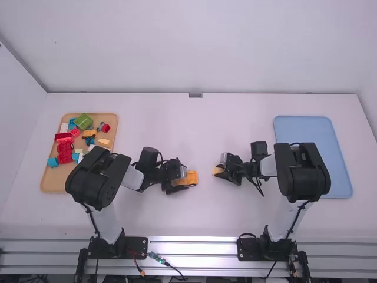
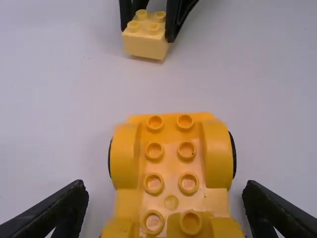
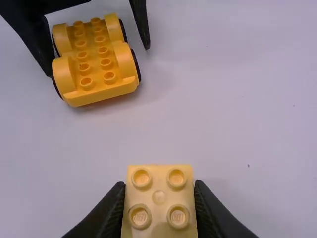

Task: Assemble lego blocks to make yellow taxi

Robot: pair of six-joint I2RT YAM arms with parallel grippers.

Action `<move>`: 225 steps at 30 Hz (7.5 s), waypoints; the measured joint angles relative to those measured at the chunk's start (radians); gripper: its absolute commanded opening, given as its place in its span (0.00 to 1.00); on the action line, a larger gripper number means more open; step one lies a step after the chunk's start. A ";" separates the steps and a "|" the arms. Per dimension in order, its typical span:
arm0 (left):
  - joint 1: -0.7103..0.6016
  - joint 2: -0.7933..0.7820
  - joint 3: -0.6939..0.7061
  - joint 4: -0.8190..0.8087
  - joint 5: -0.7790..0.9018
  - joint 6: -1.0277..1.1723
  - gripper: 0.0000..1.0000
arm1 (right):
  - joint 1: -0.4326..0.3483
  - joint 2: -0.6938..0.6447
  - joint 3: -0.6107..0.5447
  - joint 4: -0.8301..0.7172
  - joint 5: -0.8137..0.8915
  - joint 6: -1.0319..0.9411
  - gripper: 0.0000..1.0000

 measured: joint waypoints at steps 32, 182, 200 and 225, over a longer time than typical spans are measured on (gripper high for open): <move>0.000 0.068 -0.042 0.238 0.026 -0.035 0.63 | 0.141 -0.050 0.059 -0.050 0.043 0.063 0.10; 0.000 0.075 0.086 -0.064 0.054 0.000 0.58 | 0.370 -0.023 0.123 0.043 0.043 0.204 0.00; -0.001 0.075 0.086 -0.061 0.051 0.000 0.54 | 0.299 0.091 0.143 0.086 -0.161 0.153 0.00; -0.002 0.075 0.088 -0.055 0.047 0.001 0.65 | 0.089 -0.411 -0.035 0.017 0.162 0.267 0.91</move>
